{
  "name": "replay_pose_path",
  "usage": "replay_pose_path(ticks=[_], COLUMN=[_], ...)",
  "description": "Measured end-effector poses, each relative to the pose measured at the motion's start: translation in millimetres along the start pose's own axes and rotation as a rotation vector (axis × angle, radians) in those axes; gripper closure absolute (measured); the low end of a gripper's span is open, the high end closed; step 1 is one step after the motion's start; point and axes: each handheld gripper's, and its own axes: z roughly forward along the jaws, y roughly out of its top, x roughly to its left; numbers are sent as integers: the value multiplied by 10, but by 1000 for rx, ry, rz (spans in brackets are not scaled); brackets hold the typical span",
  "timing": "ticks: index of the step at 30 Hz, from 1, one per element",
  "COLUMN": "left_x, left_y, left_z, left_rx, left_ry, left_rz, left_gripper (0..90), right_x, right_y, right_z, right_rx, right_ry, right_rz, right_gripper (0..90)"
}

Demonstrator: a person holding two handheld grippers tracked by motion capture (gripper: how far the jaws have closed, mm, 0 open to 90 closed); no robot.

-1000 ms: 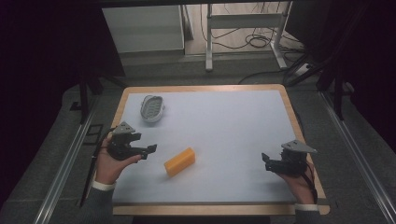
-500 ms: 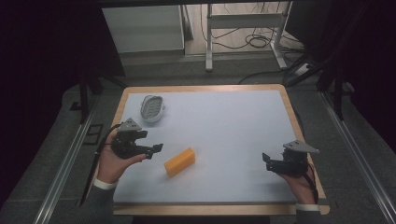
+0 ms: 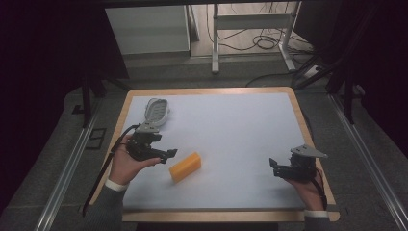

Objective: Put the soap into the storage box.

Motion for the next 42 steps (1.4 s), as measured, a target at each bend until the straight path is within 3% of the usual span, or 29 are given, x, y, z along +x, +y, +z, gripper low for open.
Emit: replay_pose_path(ticks=[3,11,23,30,38,42], left_x=[-55,-118,-191,-290,-259,-277], left_y=[65,94,61,-4,-108,-165], left_z=[80,274,482,694,855,951], left_rx=[23,69,135,208,272,316], left_ry=[-5,-18,-40,-52,-63,-40], left_rz=[26,38,52,86,68,60], left_gripper=[187,184,202,227,301,353], right_x=[10,-10,8,-1,-5,-7], right_y=[1,-12,-25,-34,-39,-51], right_z=[-1,6,36,45,45,68], right_rx=[2,11,27,33,35,45], right_ry=[-1,-10,-12,-14,-17,-19], right_rz=[-5,2,-1,2,3,2], right_gripper=[49,49,49,49,49,49])
